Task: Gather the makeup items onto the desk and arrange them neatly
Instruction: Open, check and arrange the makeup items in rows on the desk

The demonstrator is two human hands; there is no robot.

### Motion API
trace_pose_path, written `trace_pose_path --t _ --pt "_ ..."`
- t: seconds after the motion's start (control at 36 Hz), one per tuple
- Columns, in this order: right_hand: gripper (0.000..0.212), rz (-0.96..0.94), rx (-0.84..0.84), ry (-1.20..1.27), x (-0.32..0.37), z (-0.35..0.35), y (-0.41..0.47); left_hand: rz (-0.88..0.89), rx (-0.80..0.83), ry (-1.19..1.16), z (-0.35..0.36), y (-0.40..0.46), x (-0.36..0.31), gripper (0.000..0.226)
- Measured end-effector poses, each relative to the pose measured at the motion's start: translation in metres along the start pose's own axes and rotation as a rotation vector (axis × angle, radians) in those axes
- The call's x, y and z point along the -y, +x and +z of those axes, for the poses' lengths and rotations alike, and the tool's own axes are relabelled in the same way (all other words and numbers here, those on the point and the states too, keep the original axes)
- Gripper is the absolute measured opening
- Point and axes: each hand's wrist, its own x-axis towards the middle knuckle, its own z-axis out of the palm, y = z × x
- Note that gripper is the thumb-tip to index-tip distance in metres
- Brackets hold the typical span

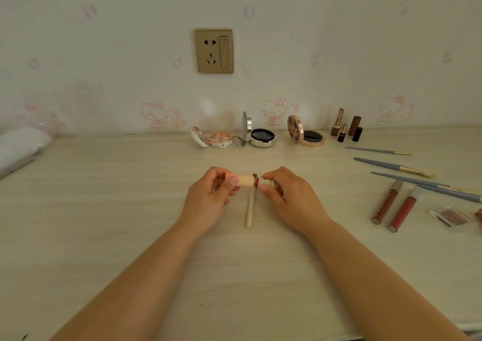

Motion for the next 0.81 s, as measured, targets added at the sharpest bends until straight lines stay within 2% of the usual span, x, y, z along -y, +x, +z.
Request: trace_pose_path --t 0.42,0.58,0.81 --pt "0.026 0.016 -0.010 0.075 0.000 0.000 0.002 -0.003 -0.027 -0.014 -0.001 -0.001 -0.001 0.005" --pt "0.022 -0.007 -0.018 0.051 0.000 -0.001 0.018 -0.080 -0.040 -0.060 -0.005 0.007 -0.003 0.009" --pt "0.026 0.029 0.079 0.078 0.014 0.017 0.069 -0.015 -0.050 0.246 -0.050 0.042 0.010 0.010"
